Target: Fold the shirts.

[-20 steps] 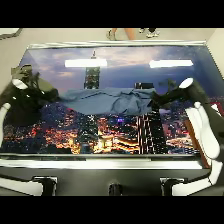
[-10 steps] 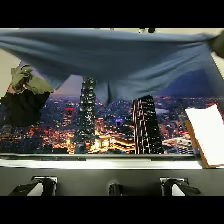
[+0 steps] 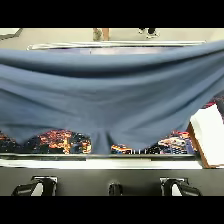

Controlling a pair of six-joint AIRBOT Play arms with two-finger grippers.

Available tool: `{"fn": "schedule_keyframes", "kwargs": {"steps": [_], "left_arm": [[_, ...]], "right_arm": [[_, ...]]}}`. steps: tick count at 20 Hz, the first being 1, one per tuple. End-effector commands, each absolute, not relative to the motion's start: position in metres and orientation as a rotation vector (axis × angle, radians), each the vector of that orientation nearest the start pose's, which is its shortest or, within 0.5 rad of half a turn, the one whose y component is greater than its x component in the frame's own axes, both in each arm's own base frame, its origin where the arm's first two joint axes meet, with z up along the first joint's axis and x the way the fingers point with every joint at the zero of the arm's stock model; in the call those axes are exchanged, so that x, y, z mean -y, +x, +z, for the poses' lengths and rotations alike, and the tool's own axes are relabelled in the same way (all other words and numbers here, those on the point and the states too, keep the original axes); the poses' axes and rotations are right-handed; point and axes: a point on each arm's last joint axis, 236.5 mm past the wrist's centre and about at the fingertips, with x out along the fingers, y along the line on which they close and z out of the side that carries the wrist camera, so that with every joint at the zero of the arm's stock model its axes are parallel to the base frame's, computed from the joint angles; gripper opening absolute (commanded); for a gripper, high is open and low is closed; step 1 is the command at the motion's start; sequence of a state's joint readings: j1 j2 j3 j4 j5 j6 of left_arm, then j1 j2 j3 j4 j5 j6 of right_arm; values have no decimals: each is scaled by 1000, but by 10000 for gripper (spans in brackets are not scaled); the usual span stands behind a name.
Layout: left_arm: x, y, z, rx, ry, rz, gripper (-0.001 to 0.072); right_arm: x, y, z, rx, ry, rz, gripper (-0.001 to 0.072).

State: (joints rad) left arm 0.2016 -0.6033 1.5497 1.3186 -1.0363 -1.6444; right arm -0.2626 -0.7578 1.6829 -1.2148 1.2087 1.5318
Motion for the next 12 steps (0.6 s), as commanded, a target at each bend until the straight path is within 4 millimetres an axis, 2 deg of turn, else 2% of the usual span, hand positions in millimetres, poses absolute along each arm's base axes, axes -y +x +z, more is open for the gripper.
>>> {"fn": "schedule_keyframes", "kwargs": {"steps": [1, 3, 6, 7, 8, 9, 11, 12], "left_arm": [[-5, 268, 345, -408, -229, 25, 24], [-7, 285, 259, -621, -252, 25, 24], [-9, 291, 111, -961, -257, 19, 25], [-10, 294, 76, -1027, -271, 26, 25], [-13, 303, 49, -1068, -288, 39, 25], [-16, 317, 32, -1083, -307, 47, 24], [-17, 362, 12, -1059, -337, 33, 25], [-16, 387, 6, -1044, -326, 17, 25]], "right_arm": [[9, 298, 352, -531, 187, 22, 39], [10, 326, 286, -763, 198, 69, 38], [15, 384, 179, -1013, 278, 126, 38], [17, 408, 145, -1052, 328, 126, 38], [19, 434, 117, -1061, 379, 127, 38], [17, 463, 91, -1047, 433, 130, 39], [14, 508, 54, -991, 521, 116, 39], [11, 529, 43, -948, 573, 109, 39]]}}
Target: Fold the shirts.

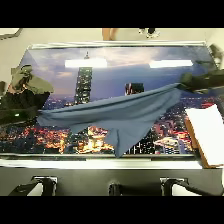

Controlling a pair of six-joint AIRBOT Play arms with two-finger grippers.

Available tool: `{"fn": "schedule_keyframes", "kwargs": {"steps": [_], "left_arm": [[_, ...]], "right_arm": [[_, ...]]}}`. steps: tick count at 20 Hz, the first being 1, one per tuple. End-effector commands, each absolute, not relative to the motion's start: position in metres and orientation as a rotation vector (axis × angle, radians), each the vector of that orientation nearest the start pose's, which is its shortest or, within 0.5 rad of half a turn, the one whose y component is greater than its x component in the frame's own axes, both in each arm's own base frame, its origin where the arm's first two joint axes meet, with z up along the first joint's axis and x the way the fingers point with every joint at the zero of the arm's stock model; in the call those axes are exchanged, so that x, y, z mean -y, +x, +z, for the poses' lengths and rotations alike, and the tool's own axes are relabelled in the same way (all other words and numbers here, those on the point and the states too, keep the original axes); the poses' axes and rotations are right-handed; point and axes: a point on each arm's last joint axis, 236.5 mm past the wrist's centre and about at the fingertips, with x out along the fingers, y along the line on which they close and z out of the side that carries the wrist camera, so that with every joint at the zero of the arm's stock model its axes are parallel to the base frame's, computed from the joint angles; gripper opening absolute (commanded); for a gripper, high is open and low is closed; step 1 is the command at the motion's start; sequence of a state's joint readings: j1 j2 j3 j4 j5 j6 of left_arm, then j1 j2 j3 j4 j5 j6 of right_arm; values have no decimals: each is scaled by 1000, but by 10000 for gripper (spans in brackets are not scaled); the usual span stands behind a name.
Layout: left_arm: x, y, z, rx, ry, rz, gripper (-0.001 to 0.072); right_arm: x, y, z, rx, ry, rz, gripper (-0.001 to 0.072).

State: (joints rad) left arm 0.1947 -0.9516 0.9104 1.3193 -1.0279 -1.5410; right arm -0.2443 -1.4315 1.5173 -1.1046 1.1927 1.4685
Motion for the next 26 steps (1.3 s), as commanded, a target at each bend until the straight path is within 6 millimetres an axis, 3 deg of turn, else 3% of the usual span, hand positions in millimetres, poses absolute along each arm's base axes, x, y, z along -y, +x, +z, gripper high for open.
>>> {"fn": "schedule_keyframes", "kwargs": {"steps": [1, 3, 5, 7, 9, 10, 11, 12, 13, 15, 18, 20, 23, 26], "left_arm": [[-17, 408, 2, -1035, -314, 12, 25], [-23, 449, -2, -1021, -313, 11, 26], [-28, 478, -7, -1019, -312, 11, 25], [-28, 492, -23, -1042, -321, 11, 26], [-19, 492, -39, -1079, -380, -5, 39], [-16, 487, -43, -1102, -393, -11, 188], [-20, 478, -43, -1145, -375, -14, 439], [-32, 467, -41, -1200, -335, -3, 538], [-51, 451, -38, -1271, -295, 23, 535], [-82, 418, -33, -1385, -322, 71, 535], [-93, 384, -44, -1464, -516, 79, 531], [-94, 365, -65, -1504, -600, 97, 516], [-86, 360, -91, -1475, -670, 87, 516], [-77, 378, -100, -1375, -737, 77, 516]], "right_arm": [[8, 546, 37, -901, 626, 101, 40], [9, 570, 35, -814, 728, 80, 40], [5, 579, 30, -795, 759, 73, 40], [-11, 576, 16, -841, 761, 94, 40], [-26, 573, 6, -881, 771, 110, 47], [-34, 573, 9, -886, 786, 125, 167], [-38, 569, 17, -897, 793, 141, 364], [-36, 562, 29, -903, 784, 159, 502], [-30, 553, 41, -910, 767, 165, 542], [-13, 524, 56, -972, 706, 166, 545], [-7, 465, 46, -1199, 632, 192, 543], [-11, 435, 33, -1334, 587, 209, 543], [-19, 422, 28, -1395, 562, 226, 540], [-22, 420, 30, -1401, 571, 238, 538]]}}
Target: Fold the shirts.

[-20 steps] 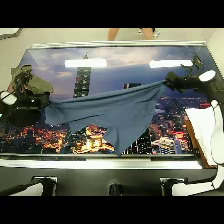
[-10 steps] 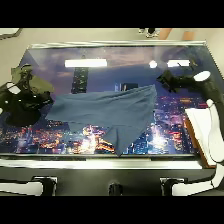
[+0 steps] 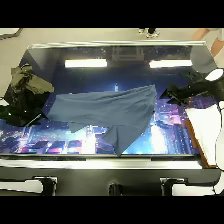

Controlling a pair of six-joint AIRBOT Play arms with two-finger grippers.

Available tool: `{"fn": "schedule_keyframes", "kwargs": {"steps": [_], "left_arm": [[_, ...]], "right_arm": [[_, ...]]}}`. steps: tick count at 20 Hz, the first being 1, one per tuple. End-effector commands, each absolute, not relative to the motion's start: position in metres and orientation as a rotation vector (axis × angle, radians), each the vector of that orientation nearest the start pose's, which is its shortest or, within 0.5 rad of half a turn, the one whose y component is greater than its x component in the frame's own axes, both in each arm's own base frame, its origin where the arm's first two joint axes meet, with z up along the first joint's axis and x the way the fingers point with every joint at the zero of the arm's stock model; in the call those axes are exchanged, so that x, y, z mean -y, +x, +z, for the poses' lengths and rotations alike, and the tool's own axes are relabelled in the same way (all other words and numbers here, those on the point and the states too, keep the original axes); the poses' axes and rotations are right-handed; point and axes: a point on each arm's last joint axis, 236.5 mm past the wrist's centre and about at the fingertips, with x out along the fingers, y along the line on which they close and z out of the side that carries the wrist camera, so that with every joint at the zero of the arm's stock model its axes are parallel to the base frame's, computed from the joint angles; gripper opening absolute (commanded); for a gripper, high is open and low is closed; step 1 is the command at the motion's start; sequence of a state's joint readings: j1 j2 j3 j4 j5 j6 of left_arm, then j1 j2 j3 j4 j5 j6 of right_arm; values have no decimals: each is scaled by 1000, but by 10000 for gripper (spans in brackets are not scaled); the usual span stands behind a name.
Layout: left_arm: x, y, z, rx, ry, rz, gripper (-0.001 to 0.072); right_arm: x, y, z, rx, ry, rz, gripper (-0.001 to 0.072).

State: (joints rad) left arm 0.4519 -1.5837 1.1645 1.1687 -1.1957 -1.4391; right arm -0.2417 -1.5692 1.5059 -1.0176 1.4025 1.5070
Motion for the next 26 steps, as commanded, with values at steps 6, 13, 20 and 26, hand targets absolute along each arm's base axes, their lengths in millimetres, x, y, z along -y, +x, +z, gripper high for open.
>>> {"fn": "schedule_keyframes", "kwargs": {"steps": [6, 13, 20, 26], "left_arm": [[-81, 407, -97, -1249, -772, 109, 478], [-56, 412, -109, -1284, -770, 56, 24], [-54, 411, -94, -1268, -710, -2, 25], [-45, 403, -78, -1285, -706, -38, 25]], "right_arm": [[-25, 408, 29, -1449, 560, 263, 530], [-38, 364, -10, -1610, 600, 277, 529], [-103, 330, -81, -1627, 578, 288, 531], [-134, 335, -101, -1577, 705, 203, 107]]}}
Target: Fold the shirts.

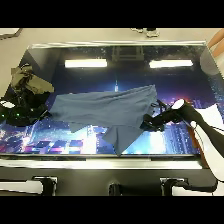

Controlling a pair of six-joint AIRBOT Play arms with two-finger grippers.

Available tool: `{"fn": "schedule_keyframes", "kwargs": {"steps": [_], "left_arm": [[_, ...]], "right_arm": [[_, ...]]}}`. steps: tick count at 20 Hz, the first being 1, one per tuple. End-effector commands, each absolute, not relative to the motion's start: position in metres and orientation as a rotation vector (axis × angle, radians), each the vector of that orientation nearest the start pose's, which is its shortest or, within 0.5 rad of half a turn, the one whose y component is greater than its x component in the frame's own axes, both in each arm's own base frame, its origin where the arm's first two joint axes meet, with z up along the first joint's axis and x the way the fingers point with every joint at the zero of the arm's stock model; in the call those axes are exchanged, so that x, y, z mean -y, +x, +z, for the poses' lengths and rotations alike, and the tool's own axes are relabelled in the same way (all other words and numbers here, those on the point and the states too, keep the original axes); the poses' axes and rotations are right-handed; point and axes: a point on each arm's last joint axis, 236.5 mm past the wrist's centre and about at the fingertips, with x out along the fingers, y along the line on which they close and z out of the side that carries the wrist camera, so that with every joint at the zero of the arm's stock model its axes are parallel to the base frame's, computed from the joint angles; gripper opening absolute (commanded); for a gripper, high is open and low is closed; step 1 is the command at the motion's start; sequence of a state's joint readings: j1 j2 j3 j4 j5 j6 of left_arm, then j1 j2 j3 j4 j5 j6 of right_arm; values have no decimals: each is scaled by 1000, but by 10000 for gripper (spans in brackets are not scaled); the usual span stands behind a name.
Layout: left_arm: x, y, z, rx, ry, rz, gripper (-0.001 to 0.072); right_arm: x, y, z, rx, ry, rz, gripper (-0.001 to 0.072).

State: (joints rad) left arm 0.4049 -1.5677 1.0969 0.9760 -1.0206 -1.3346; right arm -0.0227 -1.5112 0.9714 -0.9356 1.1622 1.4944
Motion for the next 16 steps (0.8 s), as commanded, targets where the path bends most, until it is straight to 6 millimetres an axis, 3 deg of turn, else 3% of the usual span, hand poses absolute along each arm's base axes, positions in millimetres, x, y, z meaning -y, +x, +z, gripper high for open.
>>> {"fn": "schedule_keyframes", "kwargs": {"steps": [1, 3, 4, 5, 6, 7, 8, 9, 10, 11, 12, 13, 16], "left_arm": [[-43, 400, -75, -1293, -699, -55, 25], [-42, 401, -52, -1248, -665, -74, 24], [-44, 409, -29, -1176, -644, -72, 24], [-46, 421, 6, -1072, -628, -72, 24], [-48, 434, 55, -930, -611, -77, 24], [-51, 444, 111, -778, -580, -80, 24], [-54, 447, 159, -656, -537, -79, 24], [-55, 444, 197, -567, -496, -75, 24], [-54, 440, 213, -534, -476, -77, 24], [-50, 435, 211, -554, -471, -87, 24], [-46, 428, 196, -616, -474, -93, 24], [-40, 422, 176, -689, -485, -106, 24], [-32, 410, 121, -816, -535, -104, 24]], "right_arm": [[-137, 336, -96, -1577, 707, 221, 39], [-132, 344, -71, -1524, 620, 282, 38], [-121, 358, -48, -1447, 547, 283, 38], [-104, 381, -10, -1317, 451, 270, 38], [-85, 404, 37, -1164, 350, 245, 37], [-62, 425, 98, -986, 244, 195, 37], [-37, 433, 150, -858, 187, 106, 37], [-13, 427, 181, -802, 149, 9, 39], [1, 415, 182, -839, 110, -45, 42], [7, 396, 161, -953, 83, -67, 131], [1, 374, 133, -1092, 99, -55, 357], [-16, 358, 102, -1211, 150, -2, 479], [-90, 326, 15, -1422, 457, 186, 541]]}}
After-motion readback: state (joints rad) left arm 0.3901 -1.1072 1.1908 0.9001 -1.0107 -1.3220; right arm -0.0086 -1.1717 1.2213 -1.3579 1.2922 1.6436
